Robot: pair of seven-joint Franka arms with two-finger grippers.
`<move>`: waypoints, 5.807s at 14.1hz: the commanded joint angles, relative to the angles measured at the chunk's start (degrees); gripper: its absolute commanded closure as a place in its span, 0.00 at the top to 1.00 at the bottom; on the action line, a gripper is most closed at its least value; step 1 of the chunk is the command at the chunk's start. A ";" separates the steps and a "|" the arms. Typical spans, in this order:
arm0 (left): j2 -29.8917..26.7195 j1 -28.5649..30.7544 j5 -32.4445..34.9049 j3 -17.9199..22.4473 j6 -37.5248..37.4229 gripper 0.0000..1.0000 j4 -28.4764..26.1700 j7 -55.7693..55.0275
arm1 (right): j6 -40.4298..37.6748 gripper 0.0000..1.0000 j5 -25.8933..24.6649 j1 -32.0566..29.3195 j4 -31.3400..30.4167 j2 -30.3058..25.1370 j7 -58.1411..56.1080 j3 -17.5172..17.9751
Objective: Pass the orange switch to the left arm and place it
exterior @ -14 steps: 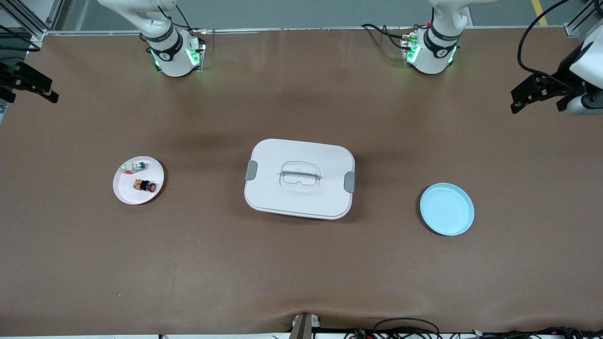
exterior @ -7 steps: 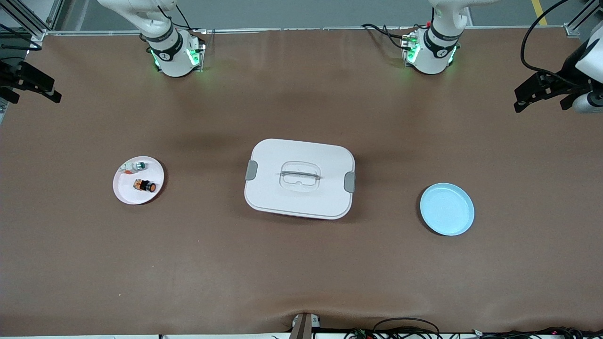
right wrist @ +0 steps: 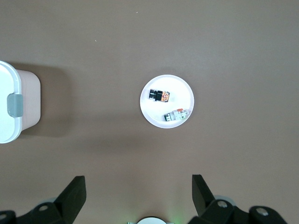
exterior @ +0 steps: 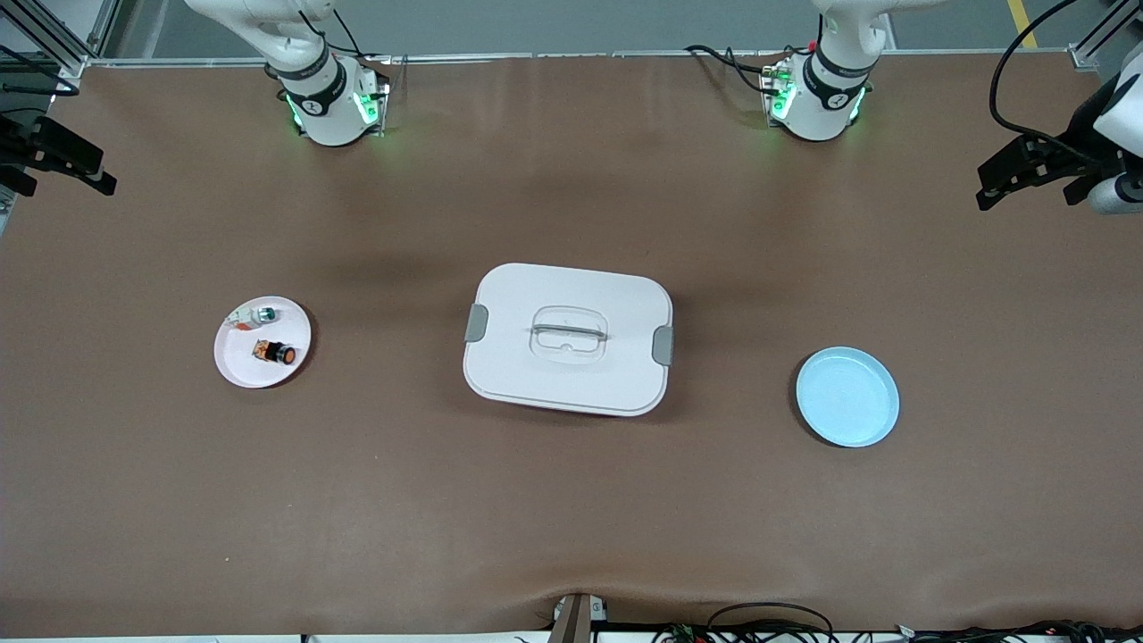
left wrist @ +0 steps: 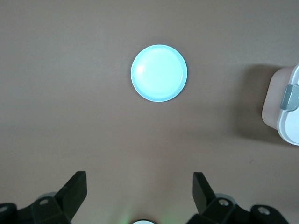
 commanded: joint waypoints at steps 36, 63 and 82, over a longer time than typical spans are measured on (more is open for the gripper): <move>1.31 0.10 1.00 -0.08 1.14 1.00 -0.14 0.68 | 0.13 1.00 0.14 -0.01 -0.37 0.03 -1.49 -0.34; 1.22 0.10 0.91 -0.08 1.49 1.00 -0.76 0.68 | -0.05 1.00 -0.04 -0.01 -0.45 -0.05 -1.58 -0.34; 1.74 0.19 0.91 0.01 3.25 1.00 -1.55 0.68 | -4.80 1.00 -0.21 -2.82 0.16 3.54 -2.90 -0.61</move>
